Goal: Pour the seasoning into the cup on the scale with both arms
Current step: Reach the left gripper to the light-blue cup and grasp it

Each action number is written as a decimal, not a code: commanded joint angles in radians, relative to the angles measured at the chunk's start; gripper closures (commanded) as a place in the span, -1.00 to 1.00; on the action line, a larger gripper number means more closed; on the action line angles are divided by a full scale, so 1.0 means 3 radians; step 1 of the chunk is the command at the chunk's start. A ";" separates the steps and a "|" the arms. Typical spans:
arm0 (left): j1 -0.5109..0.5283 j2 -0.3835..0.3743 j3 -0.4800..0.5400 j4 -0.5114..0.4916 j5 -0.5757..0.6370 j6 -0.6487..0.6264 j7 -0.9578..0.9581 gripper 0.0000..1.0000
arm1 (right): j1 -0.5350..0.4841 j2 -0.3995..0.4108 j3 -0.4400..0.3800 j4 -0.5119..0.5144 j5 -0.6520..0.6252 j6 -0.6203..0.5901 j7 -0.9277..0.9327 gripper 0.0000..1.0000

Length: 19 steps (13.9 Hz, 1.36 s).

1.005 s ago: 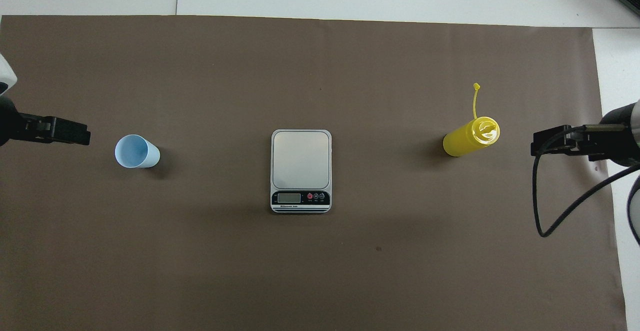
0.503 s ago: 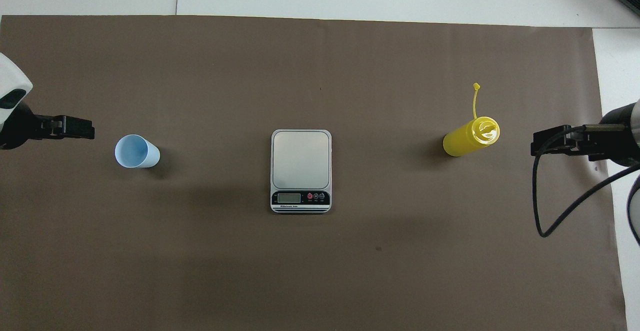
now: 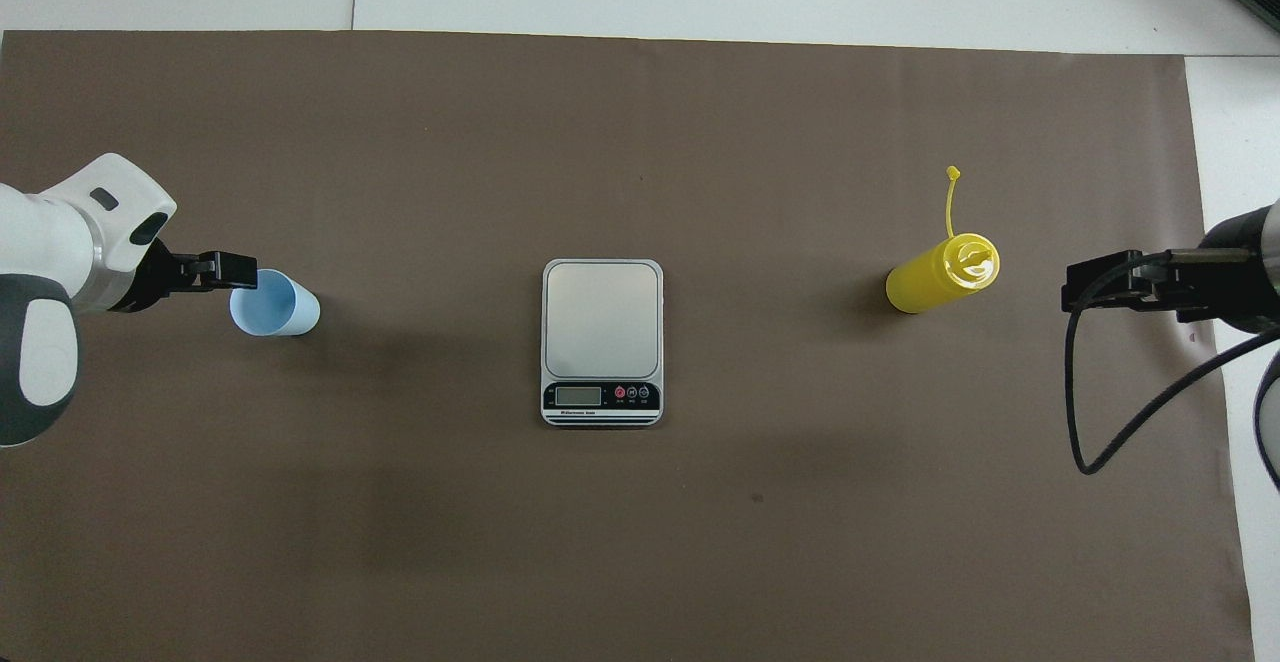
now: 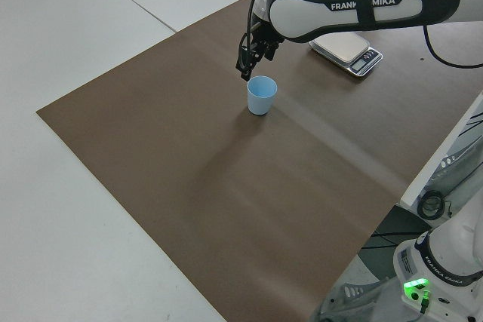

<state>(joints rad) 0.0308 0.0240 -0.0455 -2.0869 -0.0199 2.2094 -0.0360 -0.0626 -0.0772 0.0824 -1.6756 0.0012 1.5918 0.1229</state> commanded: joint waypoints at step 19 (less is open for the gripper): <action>0.0087 0.0298 -0.0017 -0.0438 -0.0010 0.0818 0.0074 1.00 | -0.0042 -0.0070 0.0012 -0.0065 0.0073 -0.0014 0.0030 -1.00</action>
<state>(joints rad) 0.0486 0.1197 -0.0455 -2.2318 -0.0200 2.4917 -0.0355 -0.0626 -0.0772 0.0824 -1.6756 0.0012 1.5918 0.1229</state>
